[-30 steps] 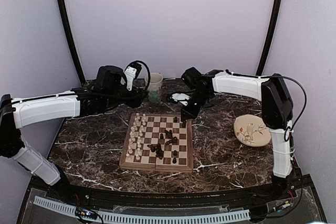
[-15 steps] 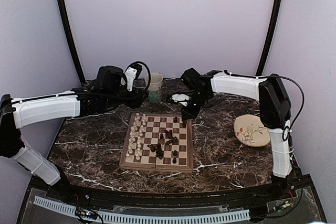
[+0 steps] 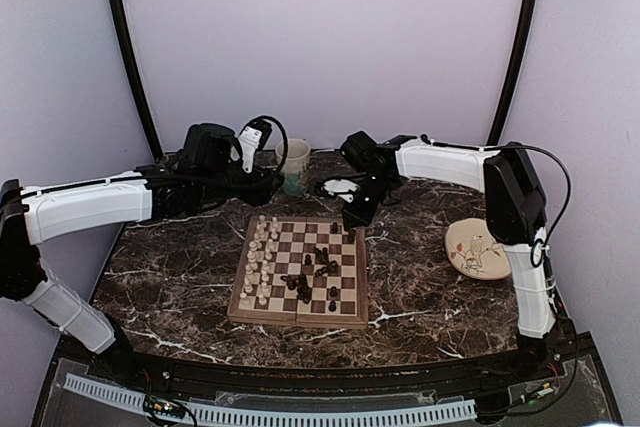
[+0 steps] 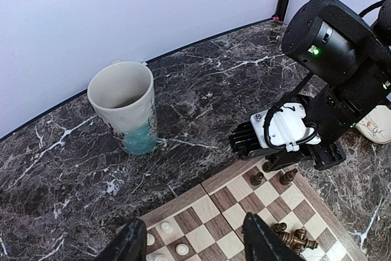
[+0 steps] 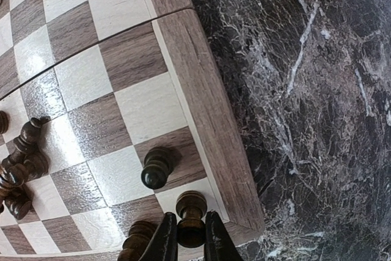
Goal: Set up the chess pieces on the board
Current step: Place the rook at a8.
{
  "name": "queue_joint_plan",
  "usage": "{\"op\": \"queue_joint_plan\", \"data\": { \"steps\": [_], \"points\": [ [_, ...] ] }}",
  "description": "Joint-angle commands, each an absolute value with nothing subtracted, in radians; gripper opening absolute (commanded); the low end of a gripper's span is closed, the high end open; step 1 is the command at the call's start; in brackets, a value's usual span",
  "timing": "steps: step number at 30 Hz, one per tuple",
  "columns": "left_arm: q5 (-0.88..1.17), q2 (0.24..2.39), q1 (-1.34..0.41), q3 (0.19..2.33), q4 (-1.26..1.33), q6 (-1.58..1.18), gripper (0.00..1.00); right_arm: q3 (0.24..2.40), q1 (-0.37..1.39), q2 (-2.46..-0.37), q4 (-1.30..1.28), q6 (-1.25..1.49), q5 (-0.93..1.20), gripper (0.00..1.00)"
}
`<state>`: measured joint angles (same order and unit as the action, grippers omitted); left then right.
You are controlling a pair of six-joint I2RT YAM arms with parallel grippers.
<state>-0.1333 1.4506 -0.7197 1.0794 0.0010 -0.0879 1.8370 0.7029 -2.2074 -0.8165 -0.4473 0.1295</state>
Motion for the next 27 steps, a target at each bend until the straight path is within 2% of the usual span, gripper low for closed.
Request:
{"op": "queue_joint_plan", "data": {
  "steps": [1, 8, 20, 27],
  "points": [
    [-0.116, 1.44, -0.715, 1.107, -0.009, -0.095, 0.56, 1.875, 0.711, -2.226, -0.821, -0.434, 0.103, 0.14],
    [-0.111, 1.443, -0.713, 1.108, -0.011, -0.095, 0.56, 1.884, 0.71, -2.23, -0.832, -0.431, 0.09, 0.14],
    [-0.106, 1.453, -0.713, 1.112, -0.017, -0.091, 0.56, 1.89, 0.71, -2.223, -0.844, -0.415, 0.126, 0.27],
    [-0.104, 1.457, -0.713, 1.116, -0.02, -0.088, 0.56, 1.963, 0.71, -2.2, -0.884, -0.392, 0.145, 0.29]
  ]
}}
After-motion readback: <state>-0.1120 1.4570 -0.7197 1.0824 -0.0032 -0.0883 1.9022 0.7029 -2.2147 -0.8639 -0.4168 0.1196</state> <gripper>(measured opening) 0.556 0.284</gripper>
